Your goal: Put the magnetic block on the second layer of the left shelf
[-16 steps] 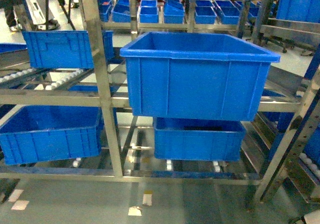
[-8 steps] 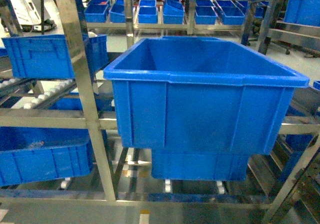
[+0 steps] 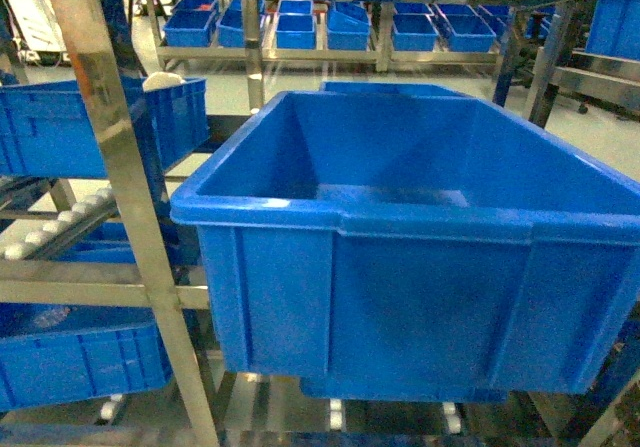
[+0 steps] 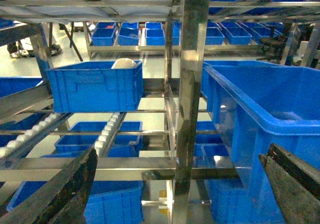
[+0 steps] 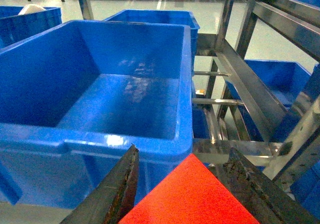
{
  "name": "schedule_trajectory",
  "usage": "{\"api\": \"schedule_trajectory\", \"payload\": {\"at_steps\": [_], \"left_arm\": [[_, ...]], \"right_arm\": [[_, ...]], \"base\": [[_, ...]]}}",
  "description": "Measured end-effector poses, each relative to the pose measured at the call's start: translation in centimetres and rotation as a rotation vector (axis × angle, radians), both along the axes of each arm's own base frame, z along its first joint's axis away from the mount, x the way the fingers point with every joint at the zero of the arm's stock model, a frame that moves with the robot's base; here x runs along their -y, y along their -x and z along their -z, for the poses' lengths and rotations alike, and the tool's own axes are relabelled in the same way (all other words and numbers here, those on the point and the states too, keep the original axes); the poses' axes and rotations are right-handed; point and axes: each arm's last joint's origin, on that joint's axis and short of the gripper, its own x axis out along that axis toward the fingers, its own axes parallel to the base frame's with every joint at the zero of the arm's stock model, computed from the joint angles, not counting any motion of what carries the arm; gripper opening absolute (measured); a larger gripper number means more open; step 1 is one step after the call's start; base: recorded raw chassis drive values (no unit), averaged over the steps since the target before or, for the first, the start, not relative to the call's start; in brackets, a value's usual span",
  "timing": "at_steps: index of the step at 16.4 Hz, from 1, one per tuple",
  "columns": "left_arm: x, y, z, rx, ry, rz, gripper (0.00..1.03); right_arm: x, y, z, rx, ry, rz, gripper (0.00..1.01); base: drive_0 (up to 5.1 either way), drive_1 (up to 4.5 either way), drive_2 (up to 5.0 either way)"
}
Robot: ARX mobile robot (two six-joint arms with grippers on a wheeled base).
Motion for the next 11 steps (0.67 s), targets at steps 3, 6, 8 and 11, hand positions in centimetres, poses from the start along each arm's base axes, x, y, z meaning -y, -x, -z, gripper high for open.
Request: {"api": "schedule_trajectory", "payload": {"at_steps": [3, 6, 8, 11], "left_arm": [[0.0, 0.0, 0.01, -0.001, 0.0, 0.001, 0.98], [0.0, 0.0, 0.0, 0.0, 0.0, 0.0, 0.98], [0.0, 0.0, 0.0, 0.0, 0.0, 0.001, 0.98], [0.0, 0.0, -0.01, 0.001, 0.0, 0.001, 0.98]], "right_arm": [[0.0, 0.0, 0.0, 0.0, 0.0, 0.0, 0.46], [0.0, 0.0, 0.0, 0.0, 0.0, 0.0, 0.46], [0.0, 0.0, 0.0, 0.0, 0.0, 0.0, 0.46], [0.0, 0.0, 0.0, 0.0, 0.0, 0.0, 0.46]], "base": [[0.0, 4.26, -4.3], [0.0, 4.26, -4.3], [0.0, 4.26, -4.3], [0.0, 4.26, -4.3]]}}
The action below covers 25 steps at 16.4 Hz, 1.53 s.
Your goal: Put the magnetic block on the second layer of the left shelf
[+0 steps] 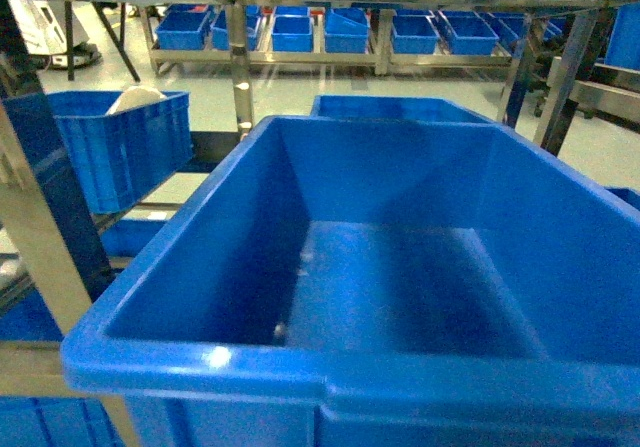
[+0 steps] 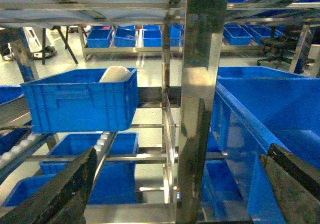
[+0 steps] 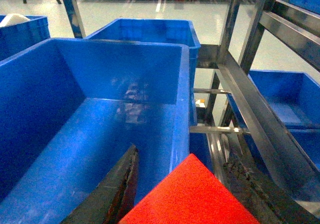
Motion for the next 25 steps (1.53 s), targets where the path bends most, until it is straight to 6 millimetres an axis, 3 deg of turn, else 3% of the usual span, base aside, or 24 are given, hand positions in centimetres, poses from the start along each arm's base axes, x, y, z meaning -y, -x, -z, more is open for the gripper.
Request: {"api": "schedule_trajectory", "payload": {"at_steps": [2, 4, 8, 15, 16, 19, 22, 25], "left_arm": [[0.0, 0.0, 0.0, -0.001, 0.0, 0.0, 0.98], [0.0, 0.0, 0.0, -0.001, 0.0, 0.0, 0.98], [0.0, 0.0, 0.0, 0.0, 0.0, 0.0, 0.98], [0.0, 0.0, 0.0, -0.001, 0.0, 0.0, 0.98], [0.0, 0.0, 0.0, 0.0, 0.0, 0.0, 0.98], [0.0, 0.0, 0.0, 0.0, 0.0, 0.0, 0.98], [0.0, 0.0, 0.0, 0.0, 0.0, 0.0, 0.98], [0.0, 0.0, 0.0, 0.0, 0.0, 0.0, 0.98]], "right_arm": [[0.0, 0.0, 0.0, 0.0, 0.0, 0.0, 0.46], [-2.8, -2.7, -0.8, -0.074, -0.102, -0.139, 0.46], [-5.7, -7.0, 2.1, -0.232, -0.196, -0.224, 0.46], [-8.8, -12.2, 6.6, -0.327, -0.125, -0.17, 0.46], [-8.9, -12.6, 6.9, -0.318, -0.111, -0.151, 0.53], [-8.7, -12.2, 5.9, -0.243, -0.069, -0.124, 0.77], [-8.6, -10.1, 4.4, -0.121, 0.023, -0.107, 1.0], [-8.1, -7.3, 3.7, -0.053, 0.133, -0.093, 0.98]], "base": [[0.0, 4.26, -4.3], [0.0, 0.0, 0.0], [0.0, 0.0, 0.0], [0.0, 0.0, 0.0], [0.0, 0.0, 0.0], [0.0, 0.0, 0.0], [0.0, 0.0, 0.0], [0.0, 0.0, 0.0]]}}
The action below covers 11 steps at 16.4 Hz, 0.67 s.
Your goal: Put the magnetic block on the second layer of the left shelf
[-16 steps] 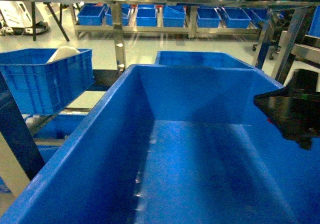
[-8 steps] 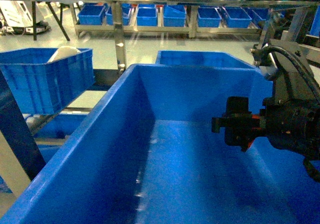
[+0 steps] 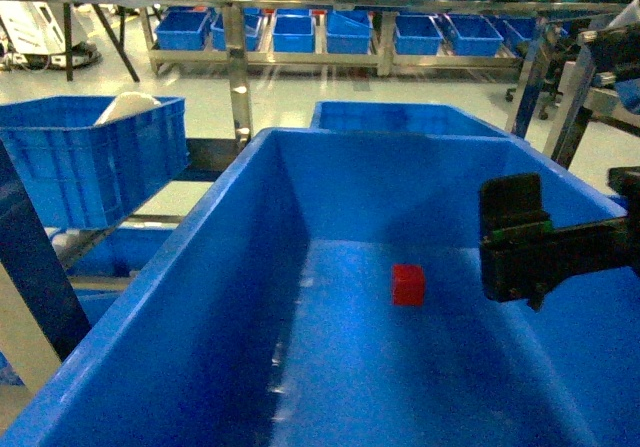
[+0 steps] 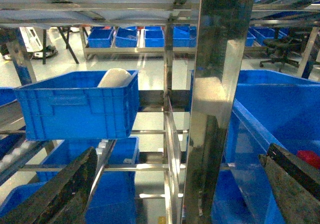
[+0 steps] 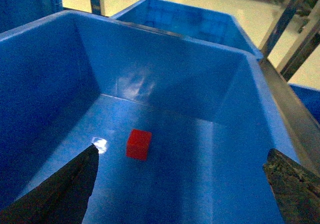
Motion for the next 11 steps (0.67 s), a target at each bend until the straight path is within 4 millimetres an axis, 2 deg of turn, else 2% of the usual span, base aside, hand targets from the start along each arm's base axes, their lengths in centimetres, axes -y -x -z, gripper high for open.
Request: {"api": "schedule_trajectory", "payload": {"at_steps": [1, 3, 6, 8, 10, 11], "left_arm": [[0.0, 0.0, 0.0, 0.0, 0.0, 0.0, 0.98], [0.0, 0.0, 0.0, 0.0, 0.0, 0.0, 0.98], [0.0, 0.0, 0.0, 0.0, 0.0, 0.0, 0.98], [0.0, 0.0, 0.0, 0.0, 0.0, 0.0, 0.98], [0.0, 0.0, 0.0, 0.0, 0.0, 0.0, 0.98], [0.0, 0.0, 0.0, 0.0, 0.0, 0.0, 0.98]], "right_arm": [[0.4, 0.8, -0.3, 0.008, 0.033, 0.016, 0.98], [2.5, 2.9, -1.5, 0.024, 0.098, 0.095, 0.98], [5.3, 5.0, -3.8, 0.074, 0.096, 0.194, 0.98], [7.5, 7.6, -5.0, 0.089, 0.078, 0.267, 0.98], [8.6, 10.3, -5.4, 0.098, 0.045, 0.29, 0.98], [8.7, 11.0, -5.3, 0.085, 0.032, 0.292, 0.98]], "base": [[0.0, 0.0, 0.0], [0.0, 0.0, 0.0], [0.0, 0.0, 0.0], [0.0, 0.0, 0.0], [0.0, 0.0, 0.0], [0.0, 0.0, 0.0]]}}
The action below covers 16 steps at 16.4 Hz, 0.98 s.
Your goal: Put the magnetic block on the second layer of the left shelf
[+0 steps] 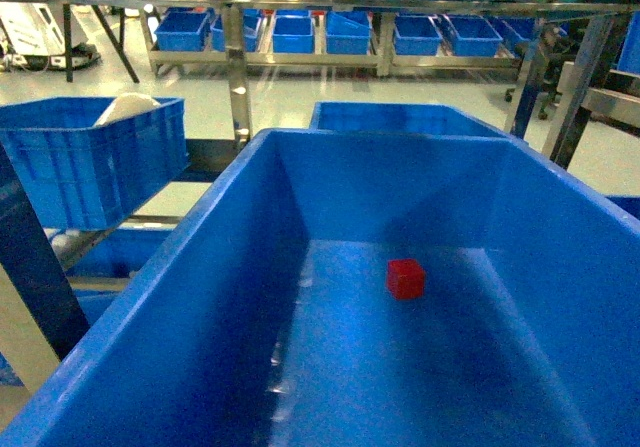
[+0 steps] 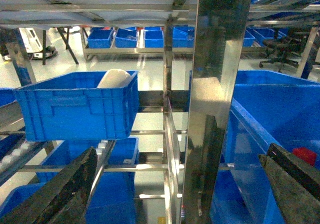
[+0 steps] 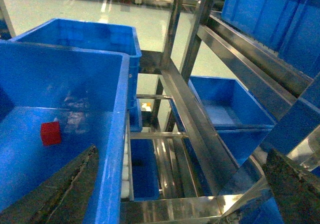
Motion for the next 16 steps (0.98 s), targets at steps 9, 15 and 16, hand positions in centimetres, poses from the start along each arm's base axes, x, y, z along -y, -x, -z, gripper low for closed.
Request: {"api": "schedule_trajectory", "payload": {"at_steps": [9, 15, 16], "left_arm": [[0.0, 0.0, 0.0, 0.001, 0.0, 0.0, 0.98], [0.0, 0.0, 0.0, 0.0, 0.0, 0.0, 0.98], [0.0, 0.0, 0.0, 0.0, 0.0, 0.0, 0.98]], "right_arm": [[1.4, 1.6, 2.3, 0.219, -0.106, -0.158, 0.38], [1.3, 2.8, 3.8, 0.217, -0.111, -0.16, 0.02], [1.3, 3.0, 3.8, 0.221, -0.11, -0.16, 0.02]], "base": [[0.0, 0.0, 0.0], [0.0, 0.0, 0.0], [0.0, 0.0, 0.0]]}}
